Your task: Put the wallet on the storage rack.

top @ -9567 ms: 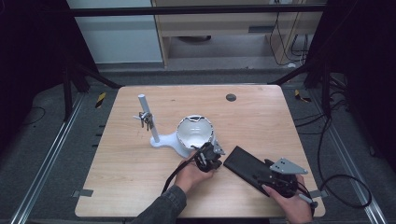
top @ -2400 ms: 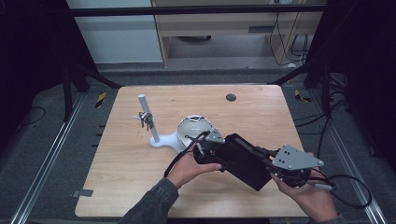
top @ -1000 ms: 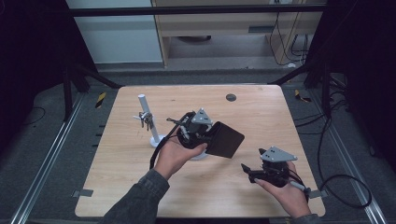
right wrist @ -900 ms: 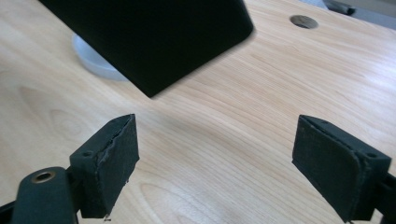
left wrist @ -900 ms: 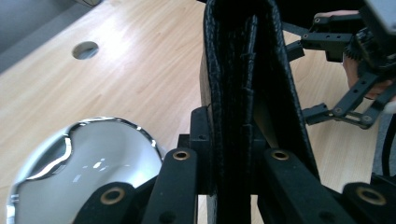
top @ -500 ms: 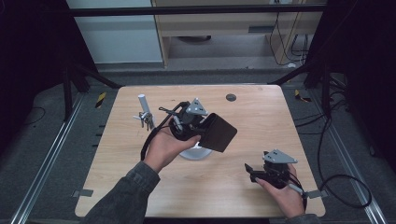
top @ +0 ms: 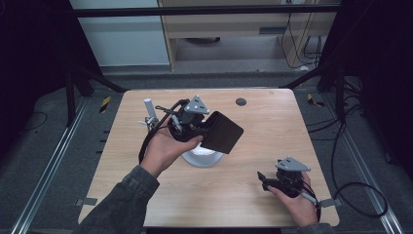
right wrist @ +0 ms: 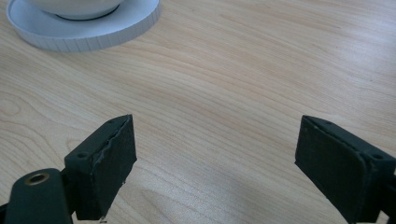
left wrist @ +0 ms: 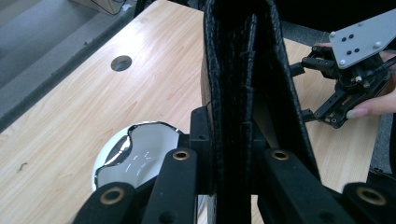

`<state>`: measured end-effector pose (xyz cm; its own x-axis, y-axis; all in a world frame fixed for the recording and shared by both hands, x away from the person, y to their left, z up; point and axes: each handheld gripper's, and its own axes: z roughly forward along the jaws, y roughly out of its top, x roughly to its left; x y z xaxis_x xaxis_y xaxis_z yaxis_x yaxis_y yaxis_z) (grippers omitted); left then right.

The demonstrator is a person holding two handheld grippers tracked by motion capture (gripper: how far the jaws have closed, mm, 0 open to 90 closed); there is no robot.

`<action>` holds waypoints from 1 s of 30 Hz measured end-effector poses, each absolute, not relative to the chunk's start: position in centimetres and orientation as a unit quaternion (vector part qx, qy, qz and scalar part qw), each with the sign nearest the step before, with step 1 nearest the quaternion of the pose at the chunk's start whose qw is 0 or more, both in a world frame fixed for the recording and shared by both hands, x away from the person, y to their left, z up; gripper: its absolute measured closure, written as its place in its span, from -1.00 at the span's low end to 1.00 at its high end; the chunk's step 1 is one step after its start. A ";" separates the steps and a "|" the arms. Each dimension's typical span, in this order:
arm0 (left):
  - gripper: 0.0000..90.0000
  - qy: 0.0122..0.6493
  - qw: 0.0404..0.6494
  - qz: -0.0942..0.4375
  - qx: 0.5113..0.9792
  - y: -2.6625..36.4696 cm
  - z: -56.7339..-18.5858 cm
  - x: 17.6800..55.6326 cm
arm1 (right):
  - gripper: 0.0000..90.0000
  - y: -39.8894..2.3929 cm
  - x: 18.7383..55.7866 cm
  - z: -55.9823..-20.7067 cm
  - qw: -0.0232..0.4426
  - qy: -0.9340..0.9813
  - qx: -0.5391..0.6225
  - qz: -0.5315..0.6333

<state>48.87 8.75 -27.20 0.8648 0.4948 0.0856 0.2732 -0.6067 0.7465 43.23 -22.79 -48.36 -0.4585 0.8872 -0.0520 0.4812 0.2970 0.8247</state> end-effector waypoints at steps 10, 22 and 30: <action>0.78 0.221 0.377 0.154 0.886 10.1 -25.9 48.8 | -0.72 -23.2 43.4 -48.6 0.264 0.757 0.460 0.380; 0.78 0.239 0.347 0.169 0.891 11.9 -26.1 49.8 | -0.72 -23.2 43.3 -48.6 0.262 0.758 0.465 0.375; 0.78 0.246 0.320 0.166 0.900 12.0 -27.6 51.2 | -0.72 -23.1 43.3 -48.6 0.262 0.759 0.462 0.376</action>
